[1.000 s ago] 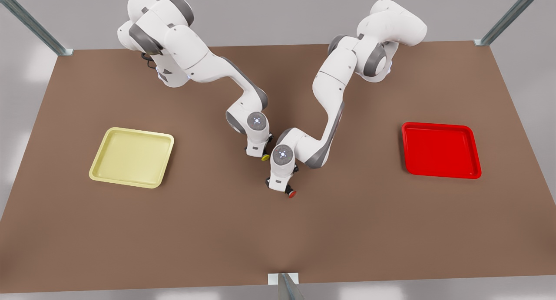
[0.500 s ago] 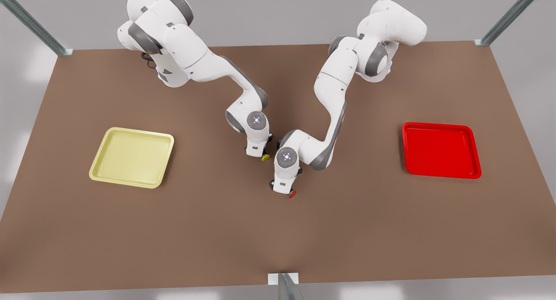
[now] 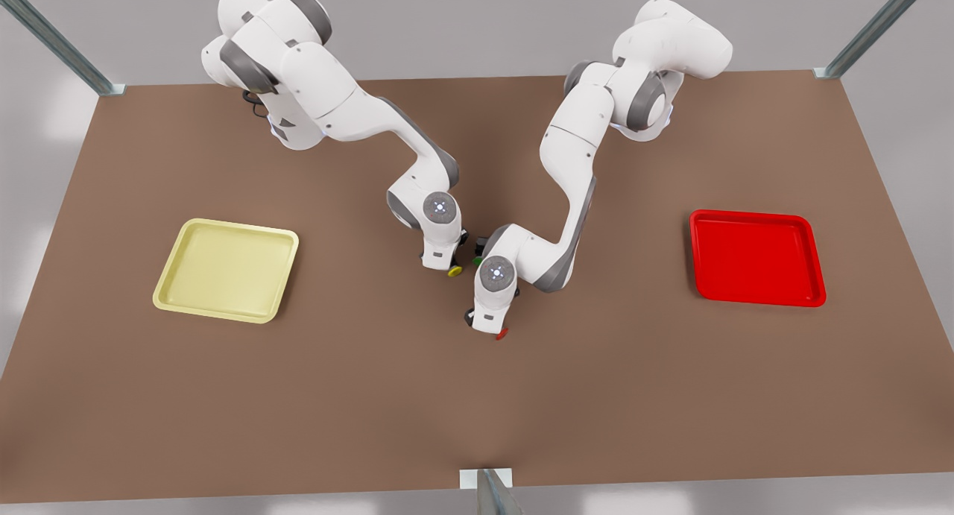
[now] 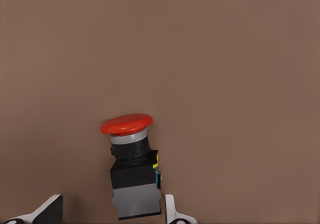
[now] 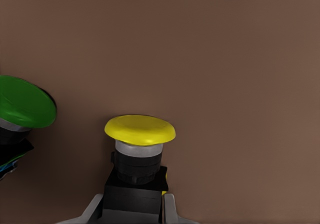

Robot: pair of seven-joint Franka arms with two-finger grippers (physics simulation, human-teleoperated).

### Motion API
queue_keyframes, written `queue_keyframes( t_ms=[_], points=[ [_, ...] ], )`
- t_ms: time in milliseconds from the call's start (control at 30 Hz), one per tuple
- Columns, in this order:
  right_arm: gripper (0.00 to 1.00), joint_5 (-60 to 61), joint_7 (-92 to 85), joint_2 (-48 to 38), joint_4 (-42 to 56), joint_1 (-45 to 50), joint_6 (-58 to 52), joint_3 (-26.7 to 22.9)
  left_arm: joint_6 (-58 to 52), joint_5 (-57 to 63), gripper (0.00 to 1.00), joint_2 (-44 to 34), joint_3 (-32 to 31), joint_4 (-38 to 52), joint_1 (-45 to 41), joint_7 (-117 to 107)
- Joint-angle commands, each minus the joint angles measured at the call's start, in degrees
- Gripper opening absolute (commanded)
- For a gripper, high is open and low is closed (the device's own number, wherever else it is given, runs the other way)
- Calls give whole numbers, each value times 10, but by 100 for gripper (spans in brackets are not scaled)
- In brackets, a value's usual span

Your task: Place the switches on the corresponding trays according to their colors

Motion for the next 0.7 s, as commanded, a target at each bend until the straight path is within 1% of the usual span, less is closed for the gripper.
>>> queue_keyframes(
  t_ms=[0, 67, 200, 233, 533, 633, 667],
  points=[
    [55, 0, 0, 0, 0, 0, 0, 0, 0, -2, 99, 1, 0, 1, 0, 0],
    [55, -1, 0, 1, 0, 1, 0, 0, 15, -3, 99, 11, 9, 5, -4, -19],
    [54, -1, 2, -1, 1, 0, 0, 1, 17, -4, 97, 13, 7, 10, -8, -63],
    [52, -1, 2, -1, 1, 0, 0, 1, 16, -5, 97, 12, 7, 10, -9, -63],
    [52, -1, 1, -10, 1, -5, -2, 3, 6, 3, 97, 3, 9, -1, -10, -11],
    [52, -1, -3, -22, -4, -24, -3, 4, -1, 2, 97, -2, 14, 0, -10, -11],
    [52, -1, -3, -35, -12, -32, -3, 4, 0, 2, 85, -2, 15, 0, -10, -10]
  ],
)
